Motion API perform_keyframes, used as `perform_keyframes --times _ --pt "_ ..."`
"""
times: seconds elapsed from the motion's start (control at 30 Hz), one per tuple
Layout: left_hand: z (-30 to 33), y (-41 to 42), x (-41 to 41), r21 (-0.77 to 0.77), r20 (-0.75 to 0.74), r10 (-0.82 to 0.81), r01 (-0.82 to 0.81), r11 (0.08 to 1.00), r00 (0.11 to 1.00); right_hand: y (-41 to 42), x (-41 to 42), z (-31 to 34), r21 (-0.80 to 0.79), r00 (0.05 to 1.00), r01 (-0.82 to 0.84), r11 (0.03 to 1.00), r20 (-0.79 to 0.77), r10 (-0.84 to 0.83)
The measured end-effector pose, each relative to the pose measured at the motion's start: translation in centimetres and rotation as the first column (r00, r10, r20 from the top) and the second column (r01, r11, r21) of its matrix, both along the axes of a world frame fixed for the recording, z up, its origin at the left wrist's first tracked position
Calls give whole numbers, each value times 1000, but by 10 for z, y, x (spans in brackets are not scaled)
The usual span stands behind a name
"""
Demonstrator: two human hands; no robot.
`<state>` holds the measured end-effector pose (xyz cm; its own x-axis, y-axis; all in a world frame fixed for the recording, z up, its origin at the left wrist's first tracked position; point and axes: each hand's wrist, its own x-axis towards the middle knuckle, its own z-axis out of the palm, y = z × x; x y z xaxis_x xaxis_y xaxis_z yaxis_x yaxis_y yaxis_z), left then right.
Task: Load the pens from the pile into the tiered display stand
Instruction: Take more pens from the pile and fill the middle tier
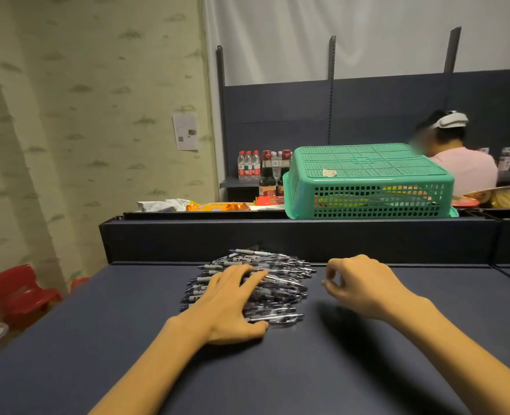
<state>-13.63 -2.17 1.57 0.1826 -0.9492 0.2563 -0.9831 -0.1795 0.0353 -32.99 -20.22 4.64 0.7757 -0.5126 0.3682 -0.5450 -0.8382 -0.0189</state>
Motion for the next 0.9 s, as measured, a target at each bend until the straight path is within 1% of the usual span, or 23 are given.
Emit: perform_keyframes --times 0.07,0.13,0.3,0.4,0.5,0.63,0.77,0.9 --pt "3 1 1 6 52 4 -4 1000 999 0 -2 1 2 1000 8 1000 -6 -8" --pt "4 4 3 11 68 9 -10 1000 998 0 -5 2 6 1000 20 1000 -14 -20" --pt "8 2 4 58 -14 6 -6 998 1000 2 -7 0 10 999 23 1000 -28 -23" --pt "9 1 4 75 -14 6 -5 997 1000 5 -7 -1 13 999 21 1000 -34 -21" --pt "7 5 2 25 57 -23 22 999 998 7 -9 -2 20 999 4 1000 -32 -4" --pt "5 11 -3 -40 100 -42 46 998 994 8 -12 -2 24 1000 4 1000 -30 -3" --pt "-2 20 -4 -63 59 -20 24 998 998 8 -16 -5 28 998 5 1000 -58 -3" --pt "-11 26 -7 -73 50 6 -2 997 999 10 -19 -8 33 997 -5 999 -77 8"
